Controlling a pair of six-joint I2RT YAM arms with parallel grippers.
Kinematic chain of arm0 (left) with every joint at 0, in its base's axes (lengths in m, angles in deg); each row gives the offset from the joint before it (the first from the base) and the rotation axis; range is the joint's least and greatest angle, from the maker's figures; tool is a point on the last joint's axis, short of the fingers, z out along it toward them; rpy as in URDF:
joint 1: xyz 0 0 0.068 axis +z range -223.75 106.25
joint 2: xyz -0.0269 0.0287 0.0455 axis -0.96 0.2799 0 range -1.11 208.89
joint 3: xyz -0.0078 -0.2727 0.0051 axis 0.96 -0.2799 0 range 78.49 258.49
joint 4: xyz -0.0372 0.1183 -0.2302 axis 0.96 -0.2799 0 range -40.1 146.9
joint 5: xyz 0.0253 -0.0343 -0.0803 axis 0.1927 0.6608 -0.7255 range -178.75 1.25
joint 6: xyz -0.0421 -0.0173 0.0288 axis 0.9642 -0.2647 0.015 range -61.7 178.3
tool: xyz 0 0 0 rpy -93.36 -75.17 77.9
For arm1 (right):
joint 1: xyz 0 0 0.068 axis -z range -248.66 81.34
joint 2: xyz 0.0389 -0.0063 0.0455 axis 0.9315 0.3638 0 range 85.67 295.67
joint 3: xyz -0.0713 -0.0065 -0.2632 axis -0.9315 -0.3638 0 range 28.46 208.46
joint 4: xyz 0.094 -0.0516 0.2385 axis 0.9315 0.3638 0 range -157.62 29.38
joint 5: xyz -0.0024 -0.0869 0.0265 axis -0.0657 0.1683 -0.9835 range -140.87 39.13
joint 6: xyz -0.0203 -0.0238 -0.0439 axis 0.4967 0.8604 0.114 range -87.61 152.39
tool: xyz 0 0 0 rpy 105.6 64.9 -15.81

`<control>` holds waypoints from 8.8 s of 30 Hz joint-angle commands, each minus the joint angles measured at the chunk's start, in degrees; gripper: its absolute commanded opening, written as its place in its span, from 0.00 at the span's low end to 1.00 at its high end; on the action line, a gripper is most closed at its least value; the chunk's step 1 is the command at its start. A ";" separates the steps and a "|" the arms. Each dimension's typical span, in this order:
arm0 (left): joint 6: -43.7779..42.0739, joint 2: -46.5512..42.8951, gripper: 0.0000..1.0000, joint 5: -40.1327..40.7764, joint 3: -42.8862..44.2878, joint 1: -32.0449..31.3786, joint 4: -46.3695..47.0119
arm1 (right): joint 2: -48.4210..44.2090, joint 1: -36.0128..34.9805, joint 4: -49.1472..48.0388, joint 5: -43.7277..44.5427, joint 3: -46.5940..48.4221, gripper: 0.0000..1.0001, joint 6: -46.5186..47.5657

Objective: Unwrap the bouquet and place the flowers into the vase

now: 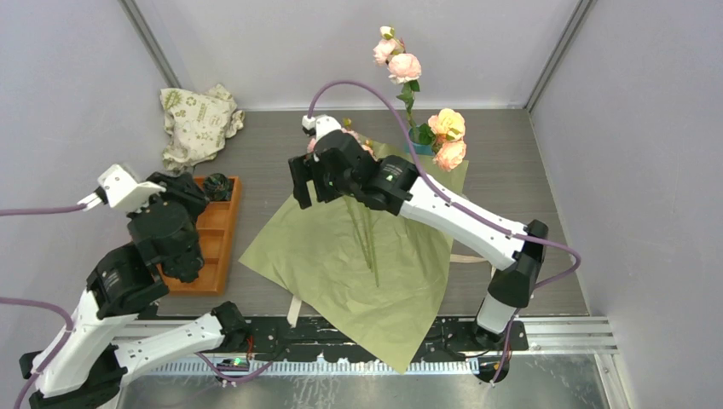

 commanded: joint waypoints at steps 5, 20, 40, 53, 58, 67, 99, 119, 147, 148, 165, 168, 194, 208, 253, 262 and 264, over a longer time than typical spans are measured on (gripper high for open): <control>-0.61 2.72 0.29 1.45 -0.68 0.22 2.02 | 8.35 0.32 7.34 6.39 -3.36 0.77 -5.11; 2.57 5.07 0.29 -2.84 -0.14 0.21 -2.43 | 33.10 10.69 10.65 4.34 12.67 0.64 -3.41; -0.33 5.53 0.30 -0.96 -1.29 0.21 0.25 | 46.00 16.83 14.44 3.96 28.95 0.62 -1.54; -2.45 6.19 0.30 -2.22 -0.67 0.17 1.36 | 50.07 18.24 14.31 1.35 33.55 0.39 -1.92; -1.41 4.70 0.30 -1.85 -1.50 0.22 0.49 | 49.35 18.20 13.14 0.50 32.25 0.34 -1.93; 0.57 3.62 0.30 -2.37 -1.14 0.21 -2.29 | 48.64 18.02 12.80 -1.28 31.64 0.19 -2.76; 5.54 0.97 0.29 -3.33 -1.56 0.22 -7.87 | 27.59 12.99 12.80 -13.02 32.49 0.01 -1.51; 6.40 1.29 0.29 -6.80 -2.83 0.22 -7.28 | 8.36 12.42 12.85 -17.80 14.88 0.01 1.63; 4.74 10.41 0.33 -24.82 -5.49 1.50 1.76 | -2.90 9.23 4.27 -12.94 -28.53 0.39 -4.36; 4.81 10.61 0.33 -24.98 -5.53 1.57 1.76 | -3.18 8.73 4.75 -12.19 -29.05 0.39 -4.06; 5.79 11.88 0.33 -28.08 -6.45 3.16 2.79 | 4.17 0.10 0.32 -7.11 -36.44 0.41 -4.96; 5.80 11.62 0.33 -27.99 -6.48 3.46 2.48 | 6.77 0.14 -0.87 -6.82 -36.78 0.40 -4.67; 6.93 9.97 0.33 -28.12 -7.91 4.86 1.53 | -2.74 -2.45 13.44 4.94 -21.79 0.01 -0.97; 7.38 10.19 0.33 -28.19 -7.66 5.05 1.51 | -7.60 -2.21 15.46 27.39 5.11 0.01 10.95; 5.12 22.27 0.29 -38.11 -6.66 8.93 9.03 | 6.38 33.22 -87.22 29.38 3.68 0.01 40.87; 5.08 23.19 0.28 -41.42 -8.15 11.78 9.85 | 6.05 34.90 -90.76 28.40 -3.60 0.01 42.70; 5.31 23.14 0.28 -41.69 -8.59 12.11 10.07 | 5.28 35.86 -90.89 28.56 -5.49 0.01 41.88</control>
